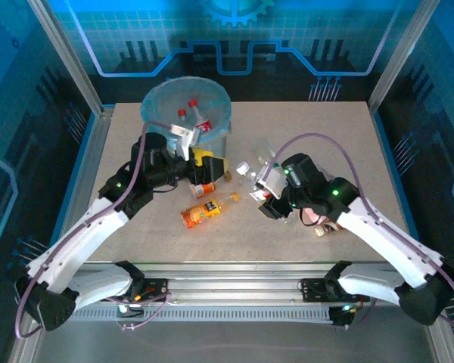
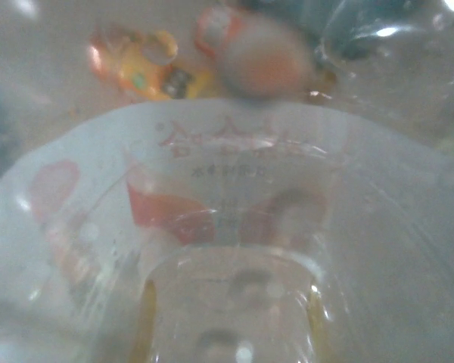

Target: Put the plastic bottles in the bin

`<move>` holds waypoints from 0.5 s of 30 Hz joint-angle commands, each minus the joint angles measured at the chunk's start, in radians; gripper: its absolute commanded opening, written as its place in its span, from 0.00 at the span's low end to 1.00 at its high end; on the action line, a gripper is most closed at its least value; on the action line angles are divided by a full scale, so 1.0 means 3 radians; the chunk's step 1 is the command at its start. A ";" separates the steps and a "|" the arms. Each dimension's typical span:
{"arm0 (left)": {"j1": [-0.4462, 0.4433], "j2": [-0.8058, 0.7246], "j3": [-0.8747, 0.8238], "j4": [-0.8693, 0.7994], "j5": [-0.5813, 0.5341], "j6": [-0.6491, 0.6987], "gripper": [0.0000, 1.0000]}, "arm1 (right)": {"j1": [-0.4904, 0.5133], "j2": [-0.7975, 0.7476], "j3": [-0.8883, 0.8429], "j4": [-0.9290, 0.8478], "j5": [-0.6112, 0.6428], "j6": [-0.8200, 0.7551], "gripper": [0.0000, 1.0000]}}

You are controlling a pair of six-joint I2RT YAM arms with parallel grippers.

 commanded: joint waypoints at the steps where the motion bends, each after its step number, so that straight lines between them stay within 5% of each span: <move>1: -0.0047 0.0090 0.0120 0.0247 0.0524 -0.0290 0.74 | 0.0064 -0.0105 -0.0041 0.0265 -0.0386 0.0086 0.52; 15: -0.0116 0.0122 0.0010 0.0201 0.0773 -0.0315 0.66 | 0.0249 0.0073 0.0096 0.0438 -0.0557 0.0226 0.51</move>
